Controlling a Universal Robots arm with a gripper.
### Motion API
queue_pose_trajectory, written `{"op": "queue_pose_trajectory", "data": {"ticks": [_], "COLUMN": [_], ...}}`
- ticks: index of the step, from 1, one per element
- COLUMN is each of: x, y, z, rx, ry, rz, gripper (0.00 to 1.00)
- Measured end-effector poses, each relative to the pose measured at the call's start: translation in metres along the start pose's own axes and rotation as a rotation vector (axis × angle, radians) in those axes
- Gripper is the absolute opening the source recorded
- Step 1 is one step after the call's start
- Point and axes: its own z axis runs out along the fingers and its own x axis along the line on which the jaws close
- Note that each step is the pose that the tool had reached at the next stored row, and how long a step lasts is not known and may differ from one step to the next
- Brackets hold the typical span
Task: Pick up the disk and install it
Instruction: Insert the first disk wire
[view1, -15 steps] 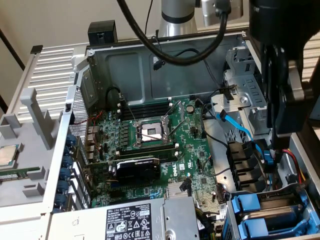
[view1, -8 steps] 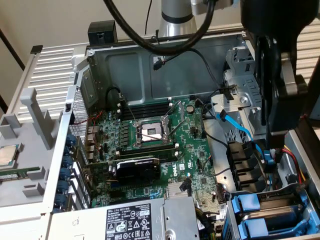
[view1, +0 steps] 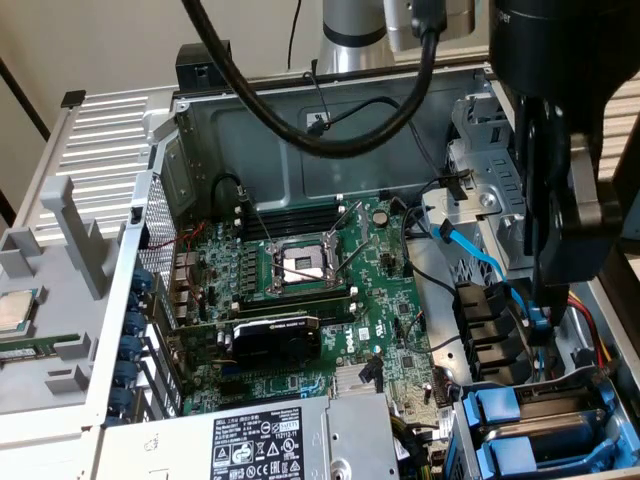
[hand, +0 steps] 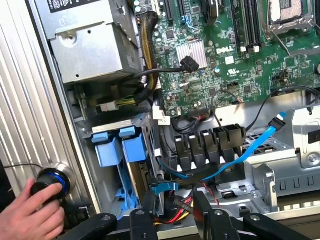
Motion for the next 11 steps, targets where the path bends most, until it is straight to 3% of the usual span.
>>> {"op": "queue_pose_trajectory", "data": {"ticks": [4,9,11], "x": [0.007,0.014,0.016], "y": [-0.0015,-0.0031,-0.0041], "z": [0.0006,0.0011,0.0014], "rx": [-0.0075,-0.0138,-0.0171], "ry": [-0.0316,-0.0574,-0.0651], "rz": [0.006,0.010,0.011], "gripper": [0.44,0.44,0.44]}}
